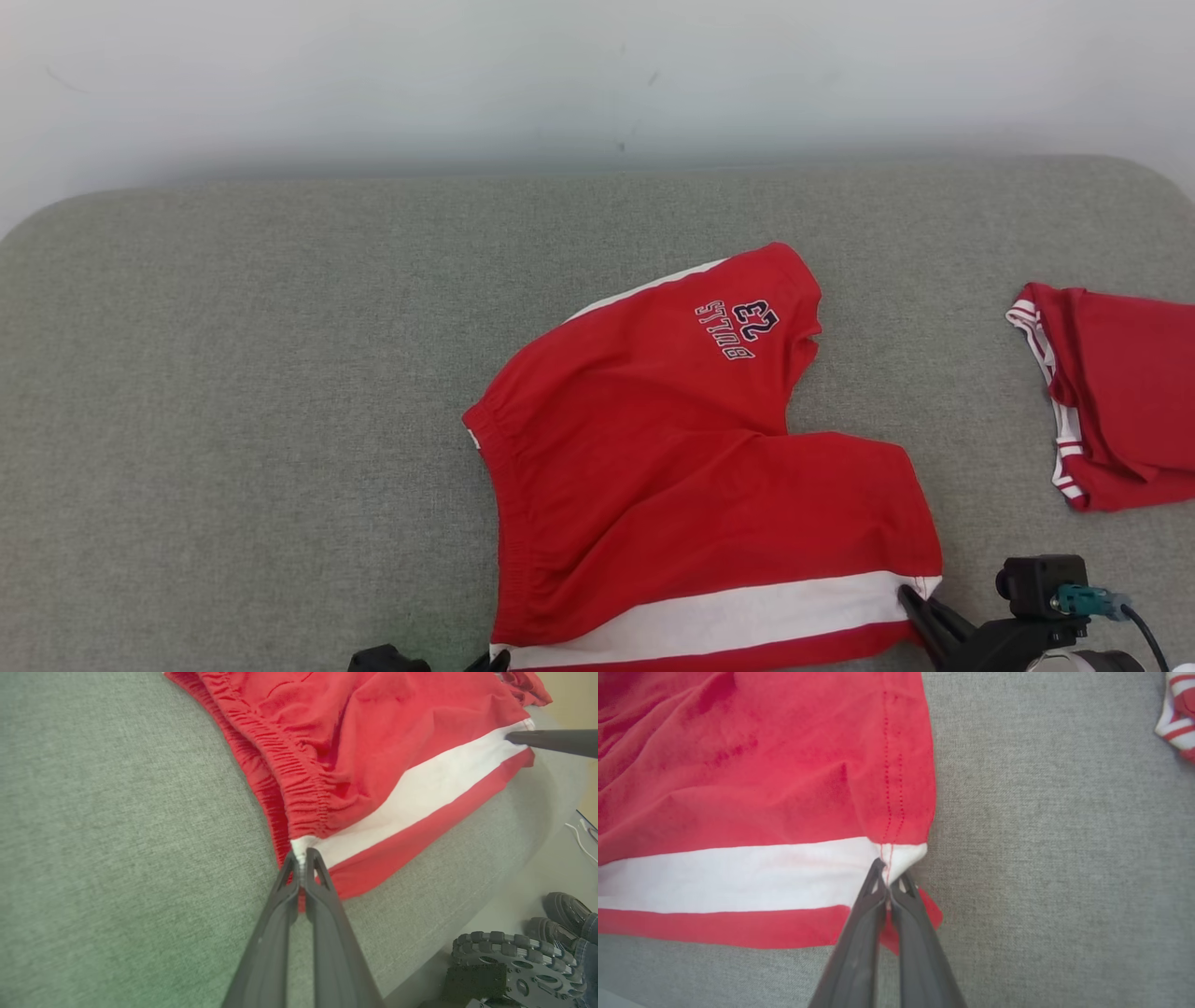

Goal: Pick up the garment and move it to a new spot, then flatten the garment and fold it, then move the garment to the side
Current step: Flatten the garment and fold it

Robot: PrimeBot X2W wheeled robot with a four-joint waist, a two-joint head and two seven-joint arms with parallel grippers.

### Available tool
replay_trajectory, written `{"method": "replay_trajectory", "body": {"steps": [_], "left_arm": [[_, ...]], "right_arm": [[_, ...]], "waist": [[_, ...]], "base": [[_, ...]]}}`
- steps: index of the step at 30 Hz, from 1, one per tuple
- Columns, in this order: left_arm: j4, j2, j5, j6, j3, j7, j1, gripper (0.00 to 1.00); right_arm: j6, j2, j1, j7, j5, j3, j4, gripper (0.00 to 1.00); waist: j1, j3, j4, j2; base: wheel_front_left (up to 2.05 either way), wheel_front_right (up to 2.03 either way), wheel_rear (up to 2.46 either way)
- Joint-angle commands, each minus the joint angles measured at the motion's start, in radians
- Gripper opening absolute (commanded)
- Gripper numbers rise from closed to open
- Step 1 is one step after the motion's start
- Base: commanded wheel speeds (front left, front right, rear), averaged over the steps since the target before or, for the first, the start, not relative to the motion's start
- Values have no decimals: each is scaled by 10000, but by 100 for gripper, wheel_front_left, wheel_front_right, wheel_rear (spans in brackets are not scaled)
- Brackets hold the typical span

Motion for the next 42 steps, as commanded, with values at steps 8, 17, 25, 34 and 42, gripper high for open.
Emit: {"method": "replay_trajectory", "body": {"steps": [8, 17, 25, 34, 42], "left_arm": [[-97, 134, -105, 118, 109, -131, 39, 0], [-1067, 168, -634, 182, 782, -888, 159, 0], [-2331, 46, -1265, -280, 1668, -1053, -1348, 0], [-2770, 110, -1843, -540, 2339, -756, -3510, 0], [-3187, 53, -2740, -632, 2813, -670, -4704, 0]], "right_arm": [[-26, 179, 545, 69, 193, -348, -355, 0], [-26, 406, 790, -621, 740, -980, -1969, 0], [-26, 245, -819, -1671, 935, -1102, -3618, 0], [-26, -187, -3104, -2307, 344, -591, -3761, 0], [-26, -375, -4801, -2860, -242, -503, -3780, 0]], "waist": [[0, 30, -13, -1], [0, -119, -94, -1], [0, -405, -49, -1], [0, -459, -295, -1], [0, -294, -481, -1]], "base": [[0, 0, 0], [0, 0, 0], [0, 0, 0], [0, 0, 0], [0, 0, 0]]}}
